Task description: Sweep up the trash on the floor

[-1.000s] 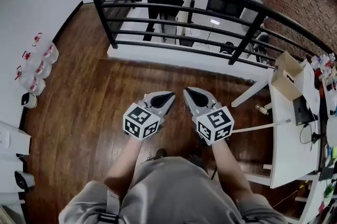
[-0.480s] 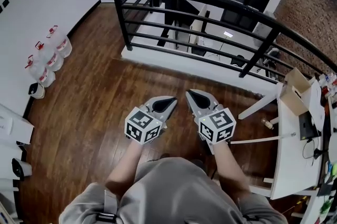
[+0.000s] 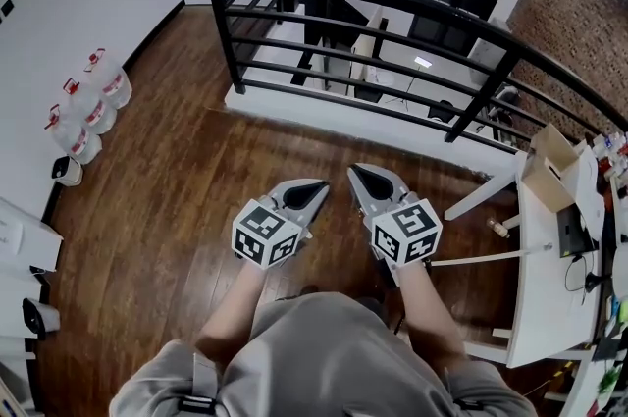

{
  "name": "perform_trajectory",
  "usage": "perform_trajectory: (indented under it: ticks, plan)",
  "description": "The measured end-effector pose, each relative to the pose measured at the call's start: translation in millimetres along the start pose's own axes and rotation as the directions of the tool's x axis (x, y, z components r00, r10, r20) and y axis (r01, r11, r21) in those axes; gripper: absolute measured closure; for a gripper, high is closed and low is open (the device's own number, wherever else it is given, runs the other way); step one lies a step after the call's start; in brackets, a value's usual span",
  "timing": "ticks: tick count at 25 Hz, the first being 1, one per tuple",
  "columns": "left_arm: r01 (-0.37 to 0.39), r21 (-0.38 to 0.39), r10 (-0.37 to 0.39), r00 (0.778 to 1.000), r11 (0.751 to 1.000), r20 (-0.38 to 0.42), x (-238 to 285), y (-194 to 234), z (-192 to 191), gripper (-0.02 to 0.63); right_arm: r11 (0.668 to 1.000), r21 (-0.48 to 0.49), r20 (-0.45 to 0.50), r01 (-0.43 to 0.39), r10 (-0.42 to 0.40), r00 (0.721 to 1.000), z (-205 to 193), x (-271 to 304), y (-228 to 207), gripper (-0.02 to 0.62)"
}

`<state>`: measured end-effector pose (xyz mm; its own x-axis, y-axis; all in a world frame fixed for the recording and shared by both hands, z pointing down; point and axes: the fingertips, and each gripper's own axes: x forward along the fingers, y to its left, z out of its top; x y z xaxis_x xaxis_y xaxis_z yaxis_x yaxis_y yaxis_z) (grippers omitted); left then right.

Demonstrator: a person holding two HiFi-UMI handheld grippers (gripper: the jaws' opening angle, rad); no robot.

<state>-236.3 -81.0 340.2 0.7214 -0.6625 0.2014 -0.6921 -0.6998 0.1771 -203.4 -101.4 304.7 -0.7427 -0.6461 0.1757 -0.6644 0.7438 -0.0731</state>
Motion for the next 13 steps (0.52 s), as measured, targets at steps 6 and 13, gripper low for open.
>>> perform_trajectory:
  ticks: [6, 13]
  plan:
    - [0.007, 0.001, -0.007, 1.000, 1.000, -0.006, -1.3, 1.2, 0.4, 0.600, 1.000, -0.001, 0.003, 0.007, -0.007, 1.000, 2.8, 1.9, 1.5, 0.594]
    - [0.005, -0.002, -0.005, 1.000, 1.000, -0.017, -3.3, 3.6, -3.1, 0.600, 1.000, -0.001, -0.002, 0.015, -0.015, 1.000, 1.2, 3.1, 1.0, 0.594]
